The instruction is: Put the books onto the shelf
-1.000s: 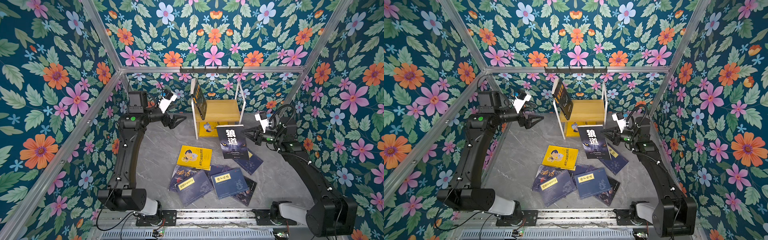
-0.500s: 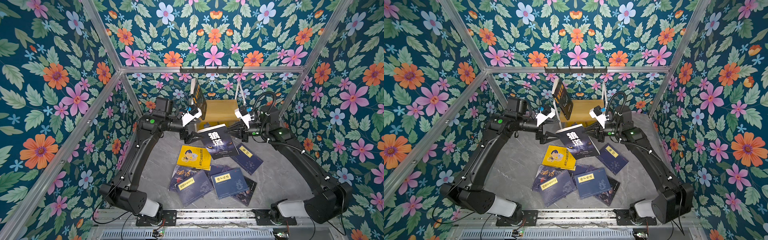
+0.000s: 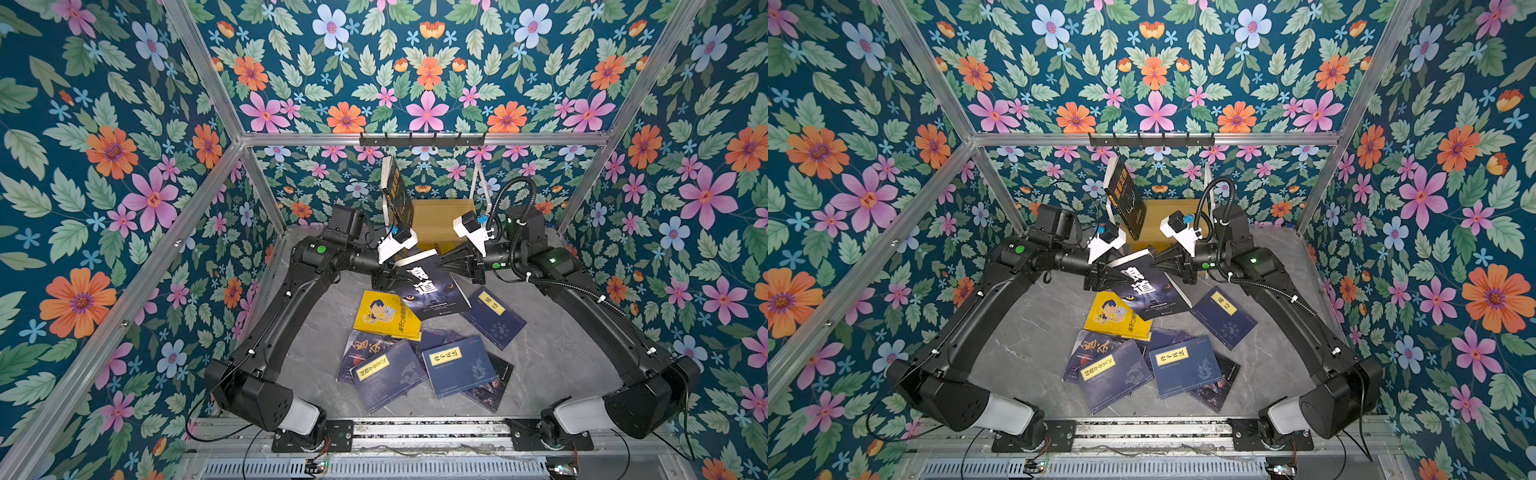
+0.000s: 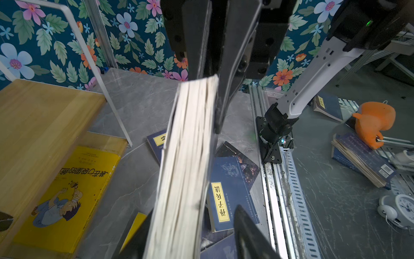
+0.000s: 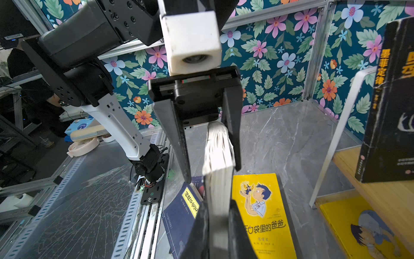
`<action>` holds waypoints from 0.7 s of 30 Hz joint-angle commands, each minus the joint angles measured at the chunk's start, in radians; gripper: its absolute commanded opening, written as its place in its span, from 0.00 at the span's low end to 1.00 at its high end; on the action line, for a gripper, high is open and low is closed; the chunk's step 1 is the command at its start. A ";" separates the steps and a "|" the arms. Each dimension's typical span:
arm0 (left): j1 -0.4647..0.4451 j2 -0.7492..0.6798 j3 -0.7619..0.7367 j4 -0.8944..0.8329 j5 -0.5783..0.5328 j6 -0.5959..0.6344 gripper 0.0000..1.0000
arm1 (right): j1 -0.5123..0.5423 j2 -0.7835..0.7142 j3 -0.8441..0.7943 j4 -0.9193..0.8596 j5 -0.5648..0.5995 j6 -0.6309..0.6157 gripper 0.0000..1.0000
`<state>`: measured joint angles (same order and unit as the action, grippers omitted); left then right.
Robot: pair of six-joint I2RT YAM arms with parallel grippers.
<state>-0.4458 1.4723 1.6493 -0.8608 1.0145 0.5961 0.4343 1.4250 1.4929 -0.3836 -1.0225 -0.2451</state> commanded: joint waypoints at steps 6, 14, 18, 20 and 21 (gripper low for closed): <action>0.000 -0.005 0.001 0.074 0.026 -0.072 0.00 | 0.004 -0.022 -0.008 0.052 0.060 -0.022 0.18; 0.002 0.009 0.043 0.085 0.010 -0.121 0.00 | 0.002 -0.103 -0.044 0.096 0.251 -0.053 0.65; 0.011 0.040 0.096 0.145 -0.039 -0.242 0.00 | 0.003 -0.157 -0.085 0.133 0.354 -0.063 0.74; 0.018 0.058 0.126 0.171 -0.048 -0.289 0.00 | 0.002 -0.183 -0.105 0.151 0.392 -0.077 0.81; 0.021 0.065 0.138 0.193 -0.056 -0.314 0.00 | 0.002 -0.191 -0.108 0.156 0.413 -0.082 0.84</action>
<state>-0.4309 1.5284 1.7596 -0.7742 0.9657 0.3809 0.4355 1.2537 1.3941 -0.2840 -0.7025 -0.2916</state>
